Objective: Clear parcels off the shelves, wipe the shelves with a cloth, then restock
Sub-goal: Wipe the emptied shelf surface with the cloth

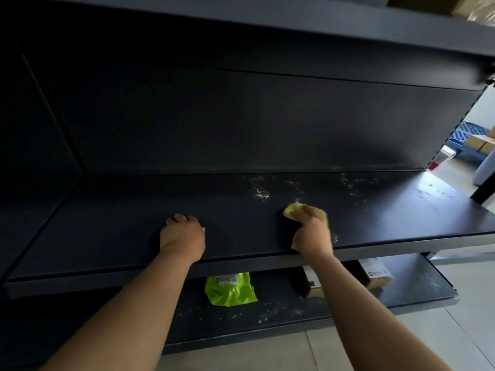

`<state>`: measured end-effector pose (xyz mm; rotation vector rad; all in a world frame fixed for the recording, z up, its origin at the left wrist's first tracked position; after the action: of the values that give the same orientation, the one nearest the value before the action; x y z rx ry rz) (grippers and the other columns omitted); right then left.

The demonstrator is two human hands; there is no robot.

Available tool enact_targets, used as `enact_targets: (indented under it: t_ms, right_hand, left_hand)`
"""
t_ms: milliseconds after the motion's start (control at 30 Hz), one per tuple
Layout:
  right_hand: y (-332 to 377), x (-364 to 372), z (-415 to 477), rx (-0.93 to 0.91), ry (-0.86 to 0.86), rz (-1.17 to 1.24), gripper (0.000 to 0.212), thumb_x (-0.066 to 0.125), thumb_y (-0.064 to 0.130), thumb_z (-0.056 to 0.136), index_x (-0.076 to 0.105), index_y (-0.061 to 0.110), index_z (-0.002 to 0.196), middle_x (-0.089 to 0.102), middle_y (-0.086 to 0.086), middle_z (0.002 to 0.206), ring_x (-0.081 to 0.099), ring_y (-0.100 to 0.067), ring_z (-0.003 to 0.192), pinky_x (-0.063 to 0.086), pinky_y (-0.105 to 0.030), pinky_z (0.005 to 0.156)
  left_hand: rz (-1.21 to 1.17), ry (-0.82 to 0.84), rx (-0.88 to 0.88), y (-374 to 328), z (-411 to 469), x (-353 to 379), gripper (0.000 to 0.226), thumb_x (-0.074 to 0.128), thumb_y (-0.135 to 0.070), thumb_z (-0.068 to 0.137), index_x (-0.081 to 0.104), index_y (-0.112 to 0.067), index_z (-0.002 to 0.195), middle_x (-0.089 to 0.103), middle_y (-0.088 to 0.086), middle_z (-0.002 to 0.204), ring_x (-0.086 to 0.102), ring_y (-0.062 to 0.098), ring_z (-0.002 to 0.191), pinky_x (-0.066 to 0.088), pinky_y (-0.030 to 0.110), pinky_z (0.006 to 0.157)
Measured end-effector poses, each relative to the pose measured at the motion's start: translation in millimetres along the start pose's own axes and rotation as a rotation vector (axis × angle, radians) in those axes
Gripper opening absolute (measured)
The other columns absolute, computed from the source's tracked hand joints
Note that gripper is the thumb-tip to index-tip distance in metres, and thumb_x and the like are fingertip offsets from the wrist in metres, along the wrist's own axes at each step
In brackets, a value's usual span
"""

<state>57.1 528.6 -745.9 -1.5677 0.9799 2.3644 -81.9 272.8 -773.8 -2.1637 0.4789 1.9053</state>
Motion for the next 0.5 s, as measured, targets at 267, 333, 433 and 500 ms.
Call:
enact_targets:
  t_ms: [267,333,433,500]
  right_hand:
    - [159.4,105.0,2.1,-0.569,0.488,-0.068,0.067,0.045,-0.009,0.088,0.041,0.026,0.145,0.019,-0.002,0.159,0.016,-0.019,0.145,0.014,-0.025,0.117]
    - [172.9,116.1,16.4,-0.593,0.503,-0.143,0.069,0.046,-0.007,0.089,0.033,0.026,0.148,0.013,-0.004,0.16,0.012,-0.021,0.147,0.007,-0.027,0.119]
    - [183.5,125.1,38.6,-0.616,0.454,-0.25,0.072,0.053,0.001,0.09,0.025,0.028,0.151,0.011,-0.005,0.16,0.01,-0.021,0.147,0.002,-0.028,0.119]
    - [175.7,127.9,55.3,-0.552,0.419,-0.286,0.072,0.054,0.004,0.091,0.022,0.026,0.152,0.011,-0.005,0.16,0.01,-0.02,0.147,0.001,-0.028,0.119]
  left_hand:
    - [-0.035,-0.148,0.061,7.1,6.1,-11.4,0.035,0.031,-0.029,0.102,0.049,-0.013,0.127,0.049,0.006,0.132,0.051,0.023,0.114,0.046,0.032,0.086]
    - [-0.036,-0.2,0.065,9.3,9.4,-12.7,0.036,0.03,-0.032,0.101,0.051,-0.015,0.124,0.051,0.004,0.13,0.052,0.022,0.111,0.046,0.032,0.084]
    - [-0.009,-0.222,0.033,9.7,14.3,-9.5,0.043,0.028,-0.038,0.101,0.046,-0.018,0.135,0.047,0.004,0.138,0.051,0.022,0.117,0.047,0.033,0.088]
    - [0.022,-0.191,0.027,5.3,18.3,-5.1,0.047,0.025,-0.04,0.102,0.036,-0.022,0.143,0.039,0.007,0.146,0.047,0.026,0.123,0.046,0.036,0.091]
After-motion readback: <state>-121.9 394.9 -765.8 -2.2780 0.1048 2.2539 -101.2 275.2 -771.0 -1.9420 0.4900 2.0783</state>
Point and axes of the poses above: each hand's wrist, its own z-axis towards the middle knuckle, its own x-axis out of the palm, y = z × x, the point moved 10 cm from there along z, towards the middle knuckle
